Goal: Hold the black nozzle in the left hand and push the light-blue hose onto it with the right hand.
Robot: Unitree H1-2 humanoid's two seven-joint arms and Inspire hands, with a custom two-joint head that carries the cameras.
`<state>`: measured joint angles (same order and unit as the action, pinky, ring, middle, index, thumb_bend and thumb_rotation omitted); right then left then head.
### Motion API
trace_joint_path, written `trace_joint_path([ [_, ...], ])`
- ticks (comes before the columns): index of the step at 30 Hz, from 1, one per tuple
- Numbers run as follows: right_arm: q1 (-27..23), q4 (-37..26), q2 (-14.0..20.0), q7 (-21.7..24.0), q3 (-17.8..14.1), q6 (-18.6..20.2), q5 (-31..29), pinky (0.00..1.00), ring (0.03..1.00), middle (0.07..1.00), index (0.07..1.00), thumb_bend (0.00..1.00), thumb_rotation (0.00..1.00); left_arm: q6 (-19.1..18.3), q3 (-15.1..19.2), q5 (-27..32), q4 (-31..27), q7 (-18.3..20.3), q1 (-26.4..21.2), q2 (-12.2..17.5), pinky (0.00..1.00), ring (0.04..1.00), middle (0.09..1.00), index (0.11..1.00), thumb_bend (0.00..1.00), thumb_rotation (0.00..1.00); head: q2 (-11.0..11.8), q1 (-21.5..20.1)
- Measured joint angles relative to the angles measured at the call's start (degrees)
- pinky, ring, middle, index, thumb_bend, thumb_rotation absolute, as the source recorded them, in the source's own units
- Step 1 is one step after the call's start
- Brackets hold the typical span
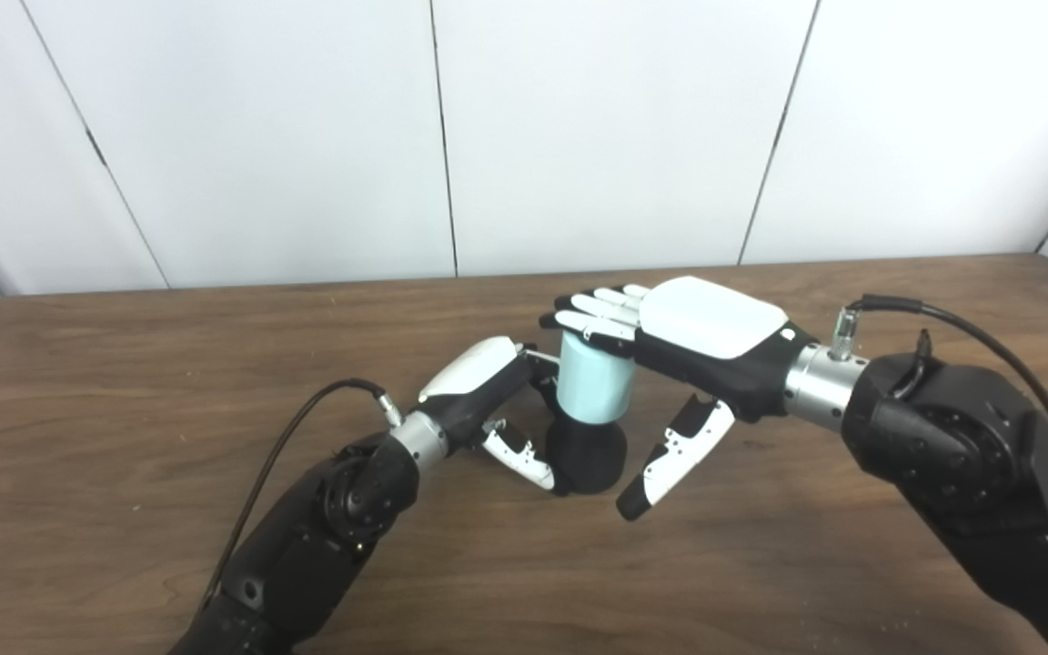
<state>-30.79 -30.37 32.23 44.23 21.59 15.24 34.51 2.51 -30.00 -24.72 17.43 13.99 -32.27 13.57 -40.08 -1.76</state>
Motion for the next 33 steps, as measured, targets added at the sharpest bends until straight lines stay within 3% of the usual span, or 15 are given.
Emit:
trace_joint_path([
  [15,-0.18,-0.02,0.19,-0.01,0.77,0.08,-1.28,1.00,0.993,1.000,0.961,0.90,0.72,-0.03,0.52,0.08,-0.01,0.76,0.04,-0.04,1.00,0.635,0.504,0.474,0.52,0.00,-0.26,-0.09],
  [24,-0.87,-2.03,1.25,1.72,3.64,0.34,-0.15,1.00,1.000,1.000,0.936,0.88,0.71,-0.04,1.05,0.18,-0.09,1.61,0.06,-0.10,1.00,0.637,0.505,0.474,0.52,0.00,-0.26,-0.17],
  [33,-0.97,-1.74,1.23,1.60,3.56,-0.24,-0.21,1.00,0.998,1.000,0.937,0.87,0.70,-0.07,1.20,0.17,-0.28,1.72,0.25,-0.15,1.00,0.639,0.506,0.473,0.52,0.00,-0.09,-0.09],
])
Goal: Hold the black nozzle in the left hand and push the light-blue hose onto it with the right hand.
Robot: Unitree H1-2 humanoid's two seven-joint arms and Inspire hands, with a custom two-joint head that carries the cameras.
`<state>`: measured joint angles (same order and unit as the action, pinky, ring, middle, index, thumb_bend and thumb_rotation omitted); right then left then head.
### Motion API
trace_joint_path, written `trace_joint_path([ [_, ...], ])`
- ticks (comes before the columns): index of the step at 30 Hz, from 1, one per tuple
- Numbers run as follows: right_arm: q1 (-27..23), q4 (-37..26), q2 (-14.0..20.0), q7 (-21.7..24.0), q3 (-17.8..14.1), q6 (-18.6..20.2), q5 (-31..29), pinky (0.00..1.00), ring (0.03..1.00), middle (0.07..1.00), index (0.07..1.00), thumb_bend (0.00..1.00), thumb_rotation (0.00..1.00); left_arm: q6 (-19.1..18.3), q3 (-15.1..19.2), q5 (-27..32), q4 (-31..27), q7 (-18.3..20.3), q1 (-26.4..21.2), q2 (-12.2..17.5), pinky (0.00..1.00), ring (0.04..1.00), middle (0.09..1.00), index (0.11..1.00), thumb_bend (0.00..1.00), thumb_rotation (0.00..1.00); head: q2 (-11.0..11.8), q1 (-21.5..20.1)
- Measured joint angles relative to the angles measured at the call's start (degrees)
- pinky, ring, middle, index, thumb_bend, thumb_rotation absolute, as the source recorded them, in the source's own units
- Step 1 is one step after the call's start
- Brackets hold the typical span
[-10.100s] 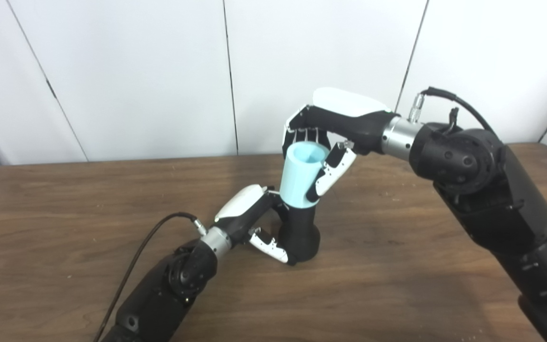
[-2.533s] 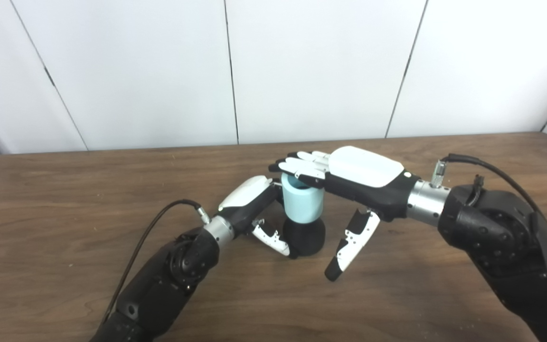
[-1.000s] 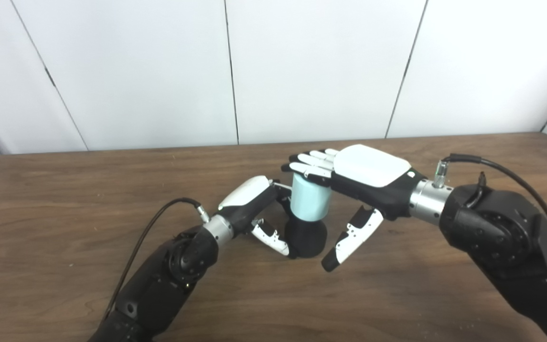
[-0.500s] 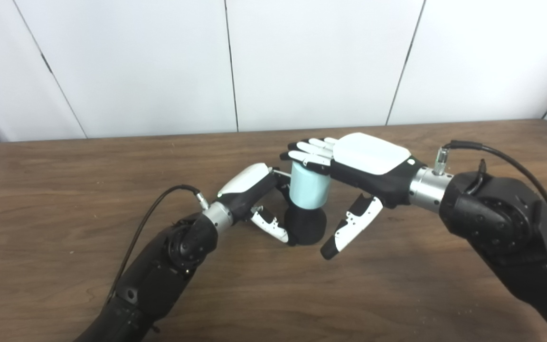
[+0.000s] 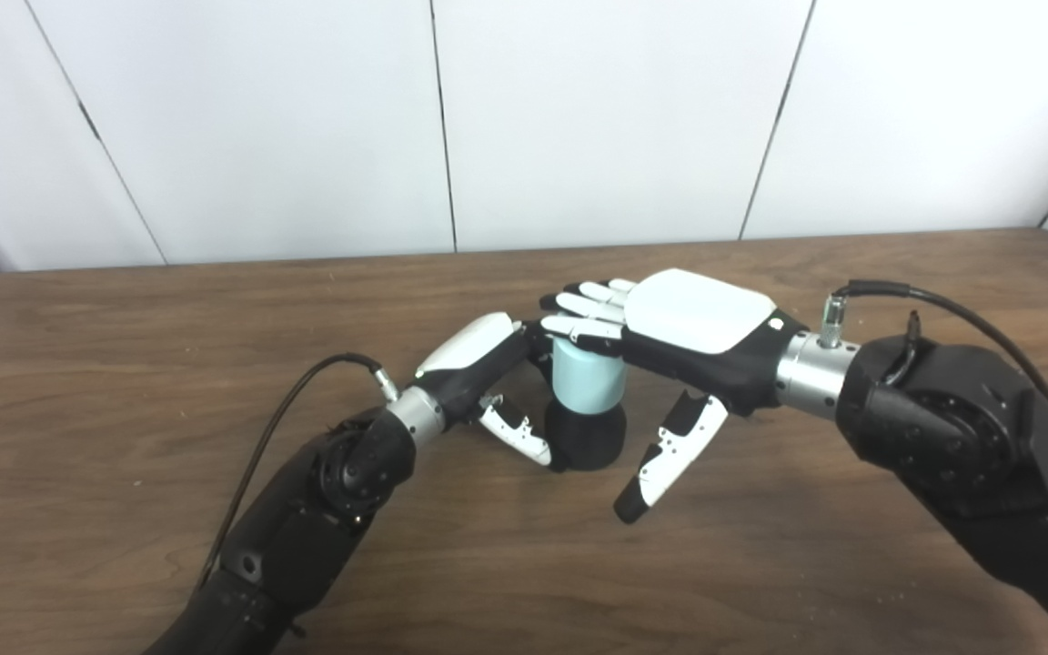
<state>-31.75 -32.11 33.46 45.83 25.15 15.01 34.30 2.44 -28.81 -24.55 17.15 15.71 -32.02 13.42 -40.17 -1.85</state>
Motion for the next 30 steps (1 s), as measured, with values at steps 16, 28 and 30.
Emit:
trace_joint_path([
  [16,3.79,4.69,-9.02,-14.78,-13.11,-0.94,2.94,0.82,0.932,0.997,1.000,0.70,0.39,0.03,0.05,-0.01,0.22,-0.01,-0.14,-0.10,1.00,0.637,0.507,0.473,0.52,0.00,0.70,-0.26],
  [28,3.56,4.90,-9.52,-14.09,-14.32,3.66,3.11,0.61,0.910,1.000,1.000,0.79,0.32,0.65,-0.08,-0.03,0.75,-0.29,-0.30,-0.11,1.00,0.632,0.506,0.473,0.52,0.00,0.88,-0.26],
  [30,3.56,4.90,-9.52,-14.11,-14.55,3.65,2.77,0.61,0.909,1.000,1.000,0.80,0.32,0.76,-0.08,-0.03,0.82,-0.29,-0.30,-0.11,1.00,0.632,0.506,0.473,0.52,0.00,0.88,-0.26],
])
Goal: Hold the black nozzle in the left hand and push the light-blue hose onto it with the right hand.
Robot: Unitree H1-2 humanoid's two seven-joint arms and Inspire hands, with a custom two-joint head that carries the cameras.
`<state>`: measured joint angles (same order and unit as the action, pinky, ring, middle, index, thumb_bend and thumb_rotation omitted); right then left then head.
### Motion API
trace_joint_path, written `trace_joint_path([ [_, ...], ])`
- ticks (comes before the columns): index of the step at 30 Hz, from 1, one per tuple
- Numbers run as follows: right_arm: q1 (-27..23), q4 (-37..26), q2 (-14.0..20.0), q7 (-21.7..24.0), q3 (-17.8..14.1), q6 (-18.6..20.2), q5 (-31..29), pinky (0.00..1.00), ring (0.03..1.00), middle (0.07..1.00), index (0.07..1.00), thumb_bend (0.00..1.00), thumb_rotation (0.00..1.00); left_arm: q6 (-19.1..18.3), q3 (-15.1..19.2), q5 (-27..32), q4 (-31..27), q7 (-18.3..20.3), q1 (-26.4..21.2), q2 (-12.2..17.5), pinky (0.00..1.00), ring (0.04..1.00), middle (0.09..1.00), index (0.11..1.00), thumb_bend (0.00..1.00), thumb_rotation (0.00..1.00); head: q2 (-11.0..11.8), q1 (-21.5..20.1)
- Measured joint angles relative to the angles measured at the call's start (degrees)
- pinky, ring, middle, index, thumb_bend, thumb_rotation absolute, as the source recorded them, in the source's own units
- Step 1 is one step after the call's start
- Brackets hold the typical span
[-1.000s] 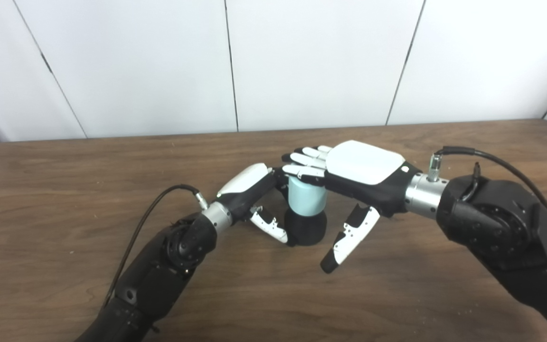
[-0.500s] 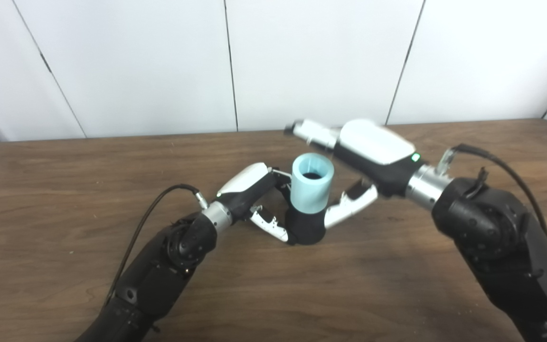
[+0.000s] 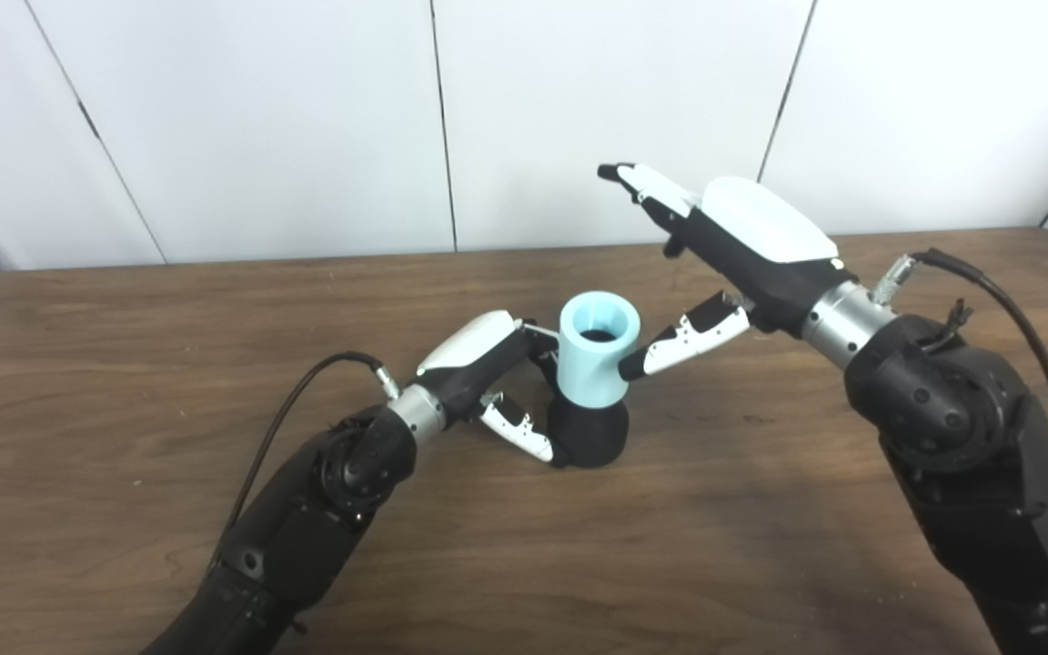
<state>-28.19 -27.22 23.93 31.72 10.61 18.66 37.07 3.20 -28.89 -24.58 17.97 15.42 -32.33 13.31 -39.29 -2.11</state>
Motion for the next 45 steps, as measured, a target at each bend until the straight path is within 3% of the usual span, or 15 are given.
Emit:
trace_joint_path([
  [3,0.06,0.48,-0.02,-0.44,-0.32,-0.20,-0.88,0.68,0.879,0.959,0.982,0.79,0.28,0.01,0.01,0.00,0.02,0.00,-0.02,0.00,1.00,0.633,0.506,0.473,0.52,0.00,0.09,0.00],
  [6,0.56,1.49,-0.10,-0.36,-1.02,1.68,-2.52,0.63,0.784,0.854,0.867,0.75,0.17,0.00,0.00,0.00,0.06,0.00,-0.06,-0.02,1.00,0.634,0.506,0.473,0.52,0.00,0.26,0.44],
  [10,1.67,1.70,-0.10,-0.11,-1.15,3.68,-3.71,0.63,0.774,0.842,0.854,0.75,0.16,-0.01,0.03,0.00,0.14,0.00,-0.09,-0.02,1.00,0.634,0.506,0.473,0.52,0.00,0.26,0.44],
  [12,2.35,1.71,-0.85,0.51,-3.30,5.25,-6.31,0.59,0.739,0.829,0.835,0.73,0.07,-0.02,0.10,0.02,0.19,0.01,-0.10,-0.06,1.00,0.628,0.491,0.481,0.53,0.00,0.53,0.53],
  [15,6.23,2.94,-4.29,0.96,-8.14,7.84,-10.54,0.59,0.759,0.860,0.861,0.77,0.03,-0.03,0.40,0.15,0.18,0.01,0.00,-0.12,1.00,0.625,0.477,0.487,0.53,0.00,0.62,0.61],
  [21,12.72,5.70,-5.84,2.88,-9.33,8.13,-13.94,0.64,0.839,0.935,0.937,0.86,0.03,-0.23,1.48,0.17,-0.33,0.01,0.78,0.00,1.00,0.617,0.471,0.489,0.53,0.00,0.79,0.97],
  [26,13.63,8.09,-11.00,-4.58,-14.25,5.82,-20.78,0.63,0.828,0.915,0.935,0.85,0.00,-0.44,2.20,0.07,-1.01,-0.78,1.67,-0.06,1.00,0.608,0.462,0.498,0.53,0.00,0.79,1.23],
  [28,14.57,8.70,-11.33,-5.30,-13.55,5.06,-22.41,0.60,0.810,0.898,0.925,0.82,0.00,-0.57,2.29,0.04,-1.19,-1.10,1.78,-0.09,1.00,0.764,0.707,0.707,0.75,0.12,0.88,1.40],
  [30,15.11,10.92,-12.60,-8.14,-14.16,1.79,-24.65,0.59,0.803,0.892,0.922,0.80,0.00,-2.39,3.21,-0.23,-3.30,-1.25,2.99,-0.08,1.00,0.829,0.805,0.788,0.83,0.17,0.88,1.32],
  [34,16.51,12.92,-13.43,-11.56,-14.28,0.75,-26.47,0.59,0.800,0.892,0.922,0.80,0.00,-2.70,4.19,-0.39,-5.29,-1.57,5.04,-0.07,1.00,0.864,0.852,0.838,0.86,0.21,0.79,1.75],
  [38,16.53,13.28,-13.40,-13.02,-14.08,0.76,-27.85,0.60,0.796,0.893,0.922,0.79,0.00,-5.20,8.24,0.04,-8.80,-1.49,7.89,0.00,1.00,0.878,0.864,0.858,0.85,0.21,0.79,1.67],
  [40,16.52,13.62,-13.14,-14.06,-14.08,0.75,-28.60,0.60,0.795,0.894,0.922,0.79,0.00,-7.03,10.18,0.30,-10.52,-1.29,8.65,0.20,1.00,0.877,0.863,0.858,0.84,0.12,0.79,1.67],
  [45,16.61,13.79,-13.22,-15.63,-13.50,0.75,-29.59,0.60,0.795,0.895,0.922,0.79,0.00,-12.95,15.15,0.14,-13.42,-1.26,9.38,2.99,1.00,0.877,0.862,0.843,0.83,0.06,0.88,1.76],
])
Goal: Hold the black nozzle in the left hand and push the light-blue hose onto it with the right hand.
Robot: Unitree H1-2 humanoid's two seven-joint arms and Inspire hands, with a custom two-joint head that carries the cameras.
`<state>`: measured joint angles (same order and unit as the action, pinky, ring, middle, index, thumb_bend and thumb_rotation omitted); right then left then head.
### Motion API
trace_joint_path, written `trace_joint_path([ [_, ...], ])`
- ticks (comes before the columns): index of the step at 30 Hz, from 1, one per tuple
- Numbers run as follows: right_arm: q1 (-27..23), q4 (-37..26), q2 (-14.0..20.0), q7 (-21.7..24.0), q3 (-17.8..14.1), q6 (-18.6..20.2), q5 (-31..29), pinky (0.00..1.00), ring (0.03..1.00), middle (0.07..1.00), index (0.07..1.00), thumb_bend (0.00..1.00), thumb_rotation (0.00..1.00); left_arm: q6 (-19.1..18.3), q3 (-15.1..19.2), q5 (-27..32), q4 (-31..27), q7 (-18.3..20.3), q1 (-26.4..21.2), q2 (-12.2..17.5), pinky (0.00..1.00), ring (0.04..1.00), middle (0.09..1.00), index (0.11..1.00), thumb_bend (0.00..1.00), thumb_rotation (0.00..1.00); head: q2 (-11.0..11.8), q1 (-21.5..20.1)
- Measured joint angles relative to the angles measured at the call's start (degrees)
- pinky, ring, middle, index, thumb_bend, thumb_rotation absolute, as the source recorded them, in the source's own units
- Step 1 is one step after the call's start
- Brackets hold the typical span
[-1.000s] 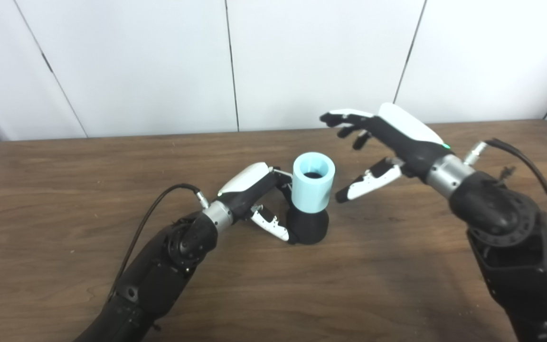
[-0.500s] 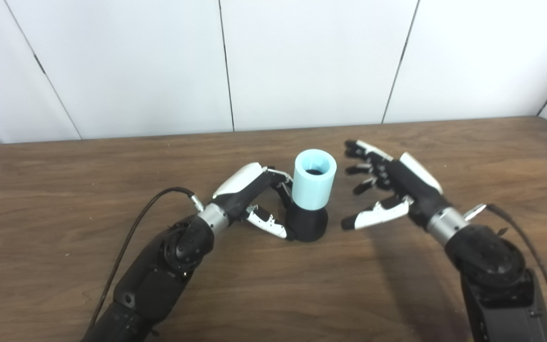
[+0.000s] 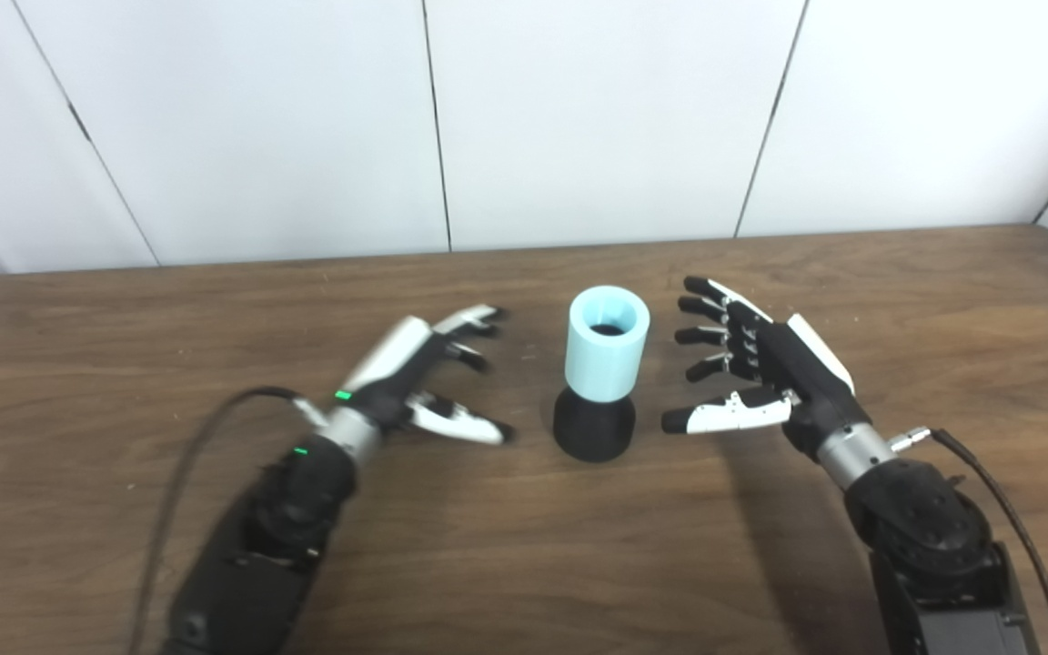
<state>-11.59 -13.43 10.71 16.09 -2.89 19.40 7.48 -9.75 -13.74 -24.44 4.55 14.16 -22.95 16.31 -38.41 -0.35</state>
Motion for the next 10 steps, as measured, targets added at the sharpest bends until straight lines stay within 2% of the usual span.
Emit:
trace_joint_path([
  [2,0.16,0.00,0.03,-0.61,0.33,0.00,-0.11,0.60,0.795,0.895,0.922,0.80,0.00,-0.71,0.98,-0.17,-0.53,-0.16,0.32,1.05,1.00,0.876,0.859,0.838,0.82,0.05,0.00,0.00],
  [6,0.42,0.00,0.16,-0.89,1.06,-0.26,-0.26,0.60,0.794,0.895,0.922,0.80,0.00,-0.79,1.30,-0.23,-1.50,-0.54,1.11,1.10,0.99,0.871,0.848,0.832,0.82,0.04,0.09,0.18],
  [7,0.43,0.00,0.19,-0.90,1.14,-0.53,-0.32,0.58,0.755,0.840,0.878,0.74,0.01,-0.79,1.29,-0.23,-1.50,-0.54,1.25,0.97,0.86,0.821,0.802,0.793,0.76,0.06,0.09,0.18],
  [8,0.45,0.05,0.20,-1.15,1.04,-0.95,-0.36,0.57,0.746,0.828,0.869,0.73,0.01,-0.33,1.97,0.71,-1.48,-0.85,1.50,0.42,0.83,0.810,0.793,0.785,0.75,0.06,0.09,0.18],
  [10,0.72,0.20,-0.22,-3.79,-0.41,-3.00,-0.34,0.55,0.705,0.765,0.823,0.68,0.02,3.34,8.01,6.62,-1.60,-4.57,2.90,-3.36,0.72,0.761,0.744,0.751,0.70,0.08,0.62,1.67],
])
